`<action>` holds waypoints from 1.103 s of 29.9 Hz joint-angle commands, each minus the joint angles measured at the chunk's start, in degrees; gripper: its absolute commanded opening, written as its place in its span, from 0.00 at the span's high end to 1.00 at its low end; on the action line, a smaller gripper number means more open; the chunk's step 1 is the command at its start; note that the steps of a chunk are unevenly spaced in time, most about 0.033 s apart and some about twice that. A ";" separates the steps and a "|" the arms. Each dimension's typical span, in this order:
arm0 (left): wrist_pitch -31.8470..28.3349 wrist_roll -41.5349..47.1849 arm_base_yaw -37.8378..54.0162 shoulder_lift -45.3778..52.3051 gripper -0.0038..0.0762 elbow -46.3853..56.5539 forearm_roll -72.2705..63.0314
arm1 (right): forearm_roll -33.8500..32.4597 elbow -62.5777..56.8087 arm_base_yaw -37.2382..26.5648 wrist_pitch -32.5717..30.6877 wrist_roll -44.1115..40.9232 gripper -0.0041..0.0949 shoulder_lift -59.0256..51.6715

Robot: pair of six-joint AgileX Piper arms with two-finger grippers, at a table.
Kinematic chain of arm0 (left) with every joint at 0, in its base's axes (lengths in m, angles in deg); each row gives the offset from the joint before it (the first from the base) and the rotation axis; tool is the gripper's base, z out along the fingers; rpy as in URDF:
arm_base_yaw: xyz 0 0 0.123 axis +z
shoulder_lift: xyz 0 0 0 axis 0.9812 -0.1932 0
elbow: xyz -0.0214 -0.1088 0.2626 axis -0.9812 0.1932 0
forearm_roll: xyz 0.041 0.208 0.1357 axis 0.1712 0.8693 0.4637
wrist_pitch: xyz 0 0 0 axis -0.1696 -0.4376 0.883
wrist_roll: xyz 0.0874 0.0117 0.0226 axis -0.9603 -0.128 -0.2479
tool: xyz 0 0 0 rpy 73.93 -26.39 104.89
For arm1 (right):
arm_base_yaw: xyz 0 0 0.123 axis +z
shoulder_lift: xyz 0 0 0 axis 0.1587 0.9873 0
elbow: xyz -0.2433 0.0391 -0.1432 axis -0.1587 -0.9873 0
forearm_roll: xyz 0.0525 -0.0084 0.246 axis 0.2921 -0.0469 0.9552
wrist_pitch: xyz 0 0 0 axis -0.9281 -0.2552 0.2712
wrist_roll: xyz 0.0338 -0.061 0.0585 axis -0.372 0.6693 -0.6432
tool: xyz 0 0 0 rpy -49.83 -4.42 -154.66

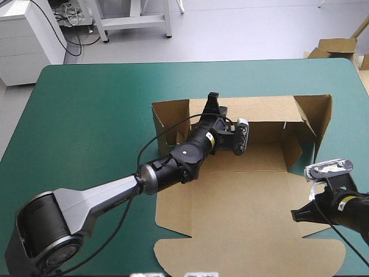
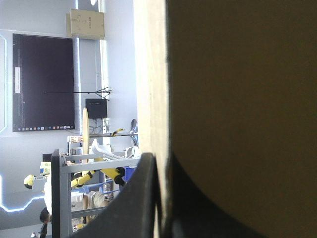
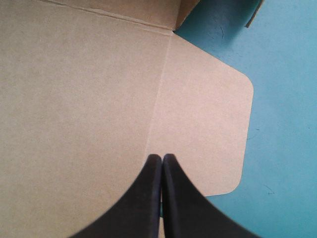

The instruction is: Fold the box

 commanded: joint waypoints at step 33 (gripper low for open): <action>11.69 14.04 -6.40 -1.17 0.96 3.25 15.11 | 0.45 1.53 -0.44 5.11 -8.01 0.53 -0.13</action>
